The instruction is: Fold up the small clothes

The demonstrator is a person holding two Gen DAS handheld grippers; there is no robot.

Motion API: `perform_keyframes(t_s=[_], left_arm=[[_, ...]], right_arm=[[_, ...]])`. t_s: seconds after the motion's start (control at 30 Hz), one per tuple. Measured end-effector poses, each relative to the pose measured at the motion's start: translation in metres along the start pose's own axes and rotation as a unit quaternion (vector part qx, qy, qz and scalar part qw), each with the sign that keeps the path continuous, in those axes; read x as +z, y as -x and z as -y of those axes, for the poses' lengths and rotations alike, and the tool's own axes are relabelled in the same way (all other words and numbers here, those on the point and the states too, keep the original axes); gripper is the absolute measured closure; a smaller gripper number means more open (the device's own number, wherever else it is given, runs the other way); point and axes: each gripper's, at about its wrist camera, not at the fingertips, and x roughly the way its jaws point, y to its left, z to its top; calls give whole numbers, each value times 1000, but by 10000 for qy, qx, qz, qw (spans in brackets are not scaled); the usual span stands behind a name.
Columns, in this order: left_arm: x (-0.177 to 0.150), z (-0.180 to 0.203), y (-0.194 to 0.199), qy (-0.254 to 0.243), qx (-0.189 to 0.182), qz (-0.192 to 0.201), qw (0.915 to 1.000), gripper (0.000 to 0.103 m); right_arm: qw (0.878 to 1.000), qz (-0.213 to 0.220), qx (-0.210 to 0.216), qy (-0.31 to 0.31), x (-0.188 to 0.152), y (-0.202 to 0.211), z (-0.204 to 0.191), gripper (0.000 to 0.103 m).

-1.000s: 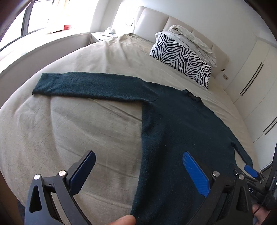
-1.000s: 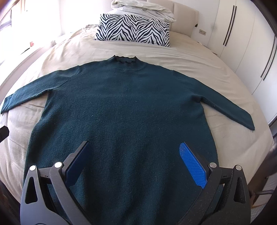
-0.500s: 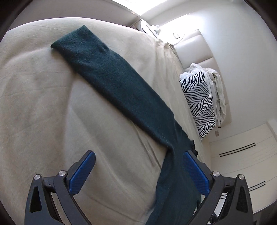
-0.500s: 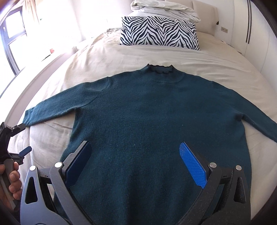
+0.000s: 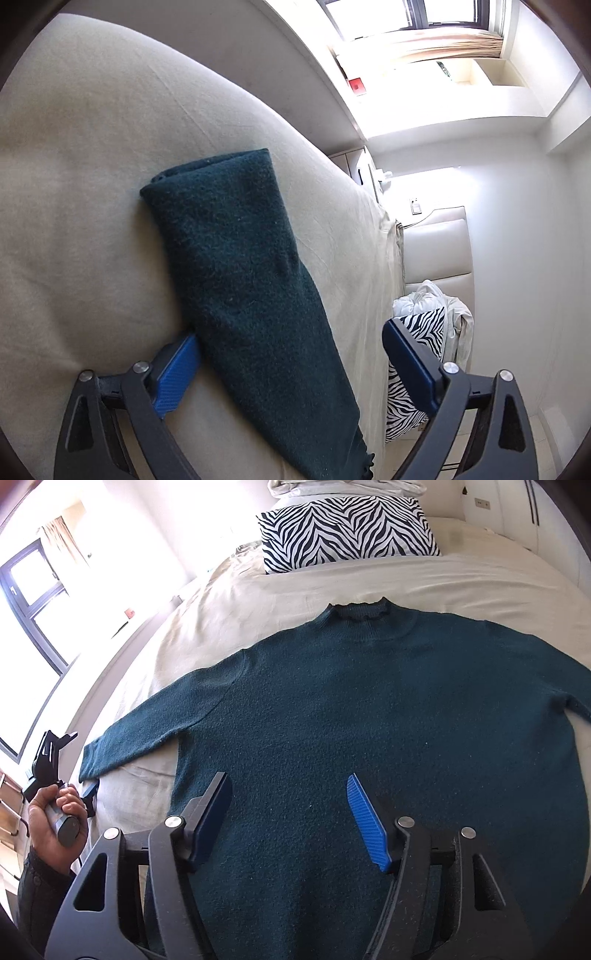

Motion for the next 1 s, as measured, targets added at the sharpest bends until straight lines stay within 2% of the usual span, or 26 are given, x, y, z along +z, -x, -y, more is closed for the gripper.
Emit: perform_keyframes(t_s=[0.03,0.1,0.13,0.17,0.23,0.3,0.33,0.37,0.4,0.43,0.47,0.57,0.6,0.67,0.7,0.73,0.77,0.8,0.83,0.87,0.9,0.93,0.97,1.0], left_arm=[[4,2,-8,-13,48,-60,10000,31],[10,2,-23,81,223,-240,9994,79],[11,4,-27,79,287,-309,9991,88],[9,10,-30,-34,284,-343,9990,94],[-6,39,-29,-645,233,-372,9969,96],[-35,79,-31,-1426,80,-534,9883,96],[-53,100,-35,-1845,-11,-701,9803,96],[-82,122,-37,-2314,-88,-905,9686,96],[-114,146,-42,-2841,-153,-1102,9523,96],[-149,166,-43,-3400,-190,-1250,9319,96],[-187,184,-46,-3967,-213,-1396,9070,96],[-300,214,-69,-5386,-216,-1798,8229,95],[-337,213,-75,-5812,-134,-1937,7903,95],[-397,197,-87,-6494,68,-2060,7320,95],[-421,185,-91,-6761,188,-2140,7048,92],[-438,172,-92,-6932,297,-2224,6850,91],[-447,163,-93,-7030,397,-2245,6737,83],[-451,156,-90,-7079,414,-2228,6690,72],[-450,152,-89,-7079,372,-2192,6704,66],[-445,144,-75,-7050,328,-2156,6748,51],[-441,144,-72,-7022,306,-2133,6786,33],[-438,143,-67,-7027,306,-2074,6799,27],[-436,142,-62,-7087,284,-1974,6767,23],[-436,141,-57,-7196,271,-1883,6678,23]], right_arm=[[10000,25,11,-15,0,0,3,42],[9999,75,35,-72,0,1,12,45],[9999,85,64,-119,0,2,17,47],[9997,101,103,-186,1,2,23,53],[9991,140,151,-365,2,4,38,61],[9982,174,174,-553,3,6,55,69],[9975,180,190,-652,3,7,64,69],[9968,187,209,-753,4,7,74,69],[9960,193,229,-845,4,8,83,69],[9951,209,245,-934,3,10,92,69],[9942,235,249,-1019,2,12,101,69],[9910,301,236,-1280,-2,20,130,69],[9899,313,221,-1366,-3,22,140,69],[9875,250,233,-1539,-6,23,161,69],[9860,203,246,-1636,-7,23,170,68],[9845,178,249,-1724,-8,22,180,68],[9835,129,248,-1786,-8,19,189,68],[9824,55,255,-1848,-7,16,196,64],[9806,-31,304,-1936,-7,11,203,60],[9785,-93,399,-2020,-6,6,207,54],[9769,-129,515,-2072,-4,-1,210,53],[9760,-171,636,-2077,0,-8,209,53],[9758,-233,736,-2047,5,-17,206,53],[9762,-285,826,-1983,11,-26,198,53]])
